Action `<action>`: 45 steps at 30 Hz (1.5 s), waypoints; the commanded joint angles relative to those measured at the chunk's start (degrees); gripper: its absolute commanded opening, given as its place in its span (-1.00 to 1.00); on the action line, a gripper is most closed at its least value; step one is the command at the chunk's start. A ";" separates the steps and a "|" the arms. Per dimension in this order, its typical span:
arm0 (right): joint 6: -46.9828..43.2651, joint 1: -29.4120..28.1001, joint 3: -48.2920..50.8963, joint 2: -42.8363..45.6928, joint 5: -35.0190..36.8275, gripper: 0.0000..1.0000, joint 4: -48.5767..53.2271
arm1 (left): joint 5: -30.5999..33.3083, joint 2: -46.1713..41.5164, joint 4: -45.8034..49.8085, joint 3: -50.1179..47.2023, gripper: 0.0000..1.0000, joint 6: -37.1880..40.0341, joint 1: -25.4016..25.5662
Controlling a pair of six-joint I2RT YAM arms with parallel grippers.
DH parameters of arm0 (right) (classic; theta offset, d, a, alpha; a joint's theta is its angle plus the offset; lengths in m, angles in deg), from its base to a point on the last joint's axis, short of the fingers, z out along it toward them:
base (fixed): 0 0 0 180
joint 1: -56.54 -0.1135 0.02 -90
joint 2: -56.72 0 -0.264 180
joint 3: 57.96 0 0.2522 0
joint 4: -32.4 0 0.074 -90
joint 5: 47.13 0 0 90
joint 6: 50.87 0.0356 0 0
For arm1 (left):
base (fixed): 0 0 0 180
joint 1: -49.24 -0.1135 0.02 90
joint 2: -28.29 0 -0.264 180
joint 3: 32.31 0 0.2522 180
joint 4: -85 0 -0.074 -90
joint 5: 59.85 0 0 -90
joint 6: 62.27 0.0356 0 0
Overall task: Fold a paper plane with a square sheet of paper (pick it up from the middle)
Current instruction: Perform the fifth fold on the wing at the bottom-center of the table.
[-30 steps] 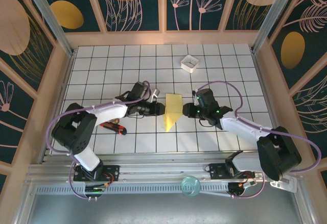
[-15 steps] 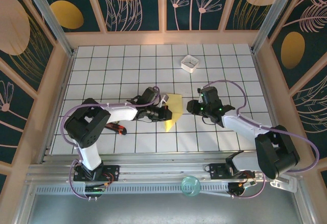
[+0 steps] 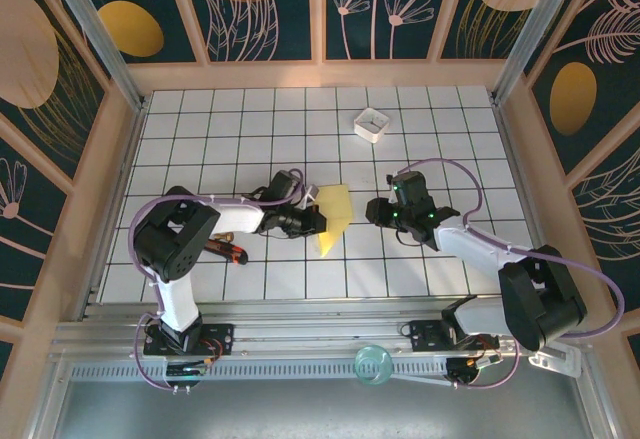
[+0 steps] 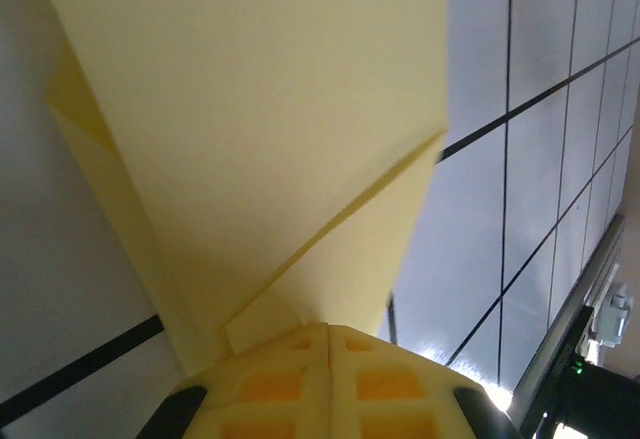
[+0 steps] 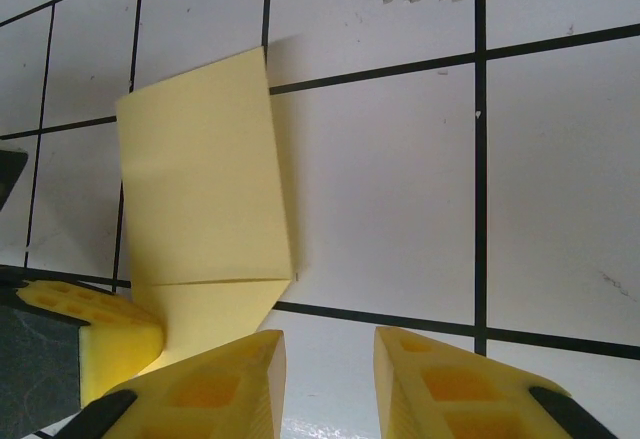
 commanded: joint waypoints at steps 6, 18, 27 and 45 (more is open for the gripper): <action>0.95 -0.23 0.63 -0.14 -1.40 -0.40 -1.27 | -5.06 2.49 -6.37 -3.29 -0.98 -0.51 -1.93; 3.25 -0.85 -0.34 -7.41 -15.43 -0.28 -8.14 | -8.84 2.84 0.55 -4.17 -0.99 6.15 -1.98; 3.67 -1.08 -0.50 -14.49 -19.32 -0.24 -12.00 | -9.80 3.69 4.25 -2.64 -0.99 10.86 -2.06; 4.64 -0.77 -0.92 -20.70 -22.76 -0.49 -18.76 | -8.58 3.27 7.24 -0.98 -0.99 12.94 -2.10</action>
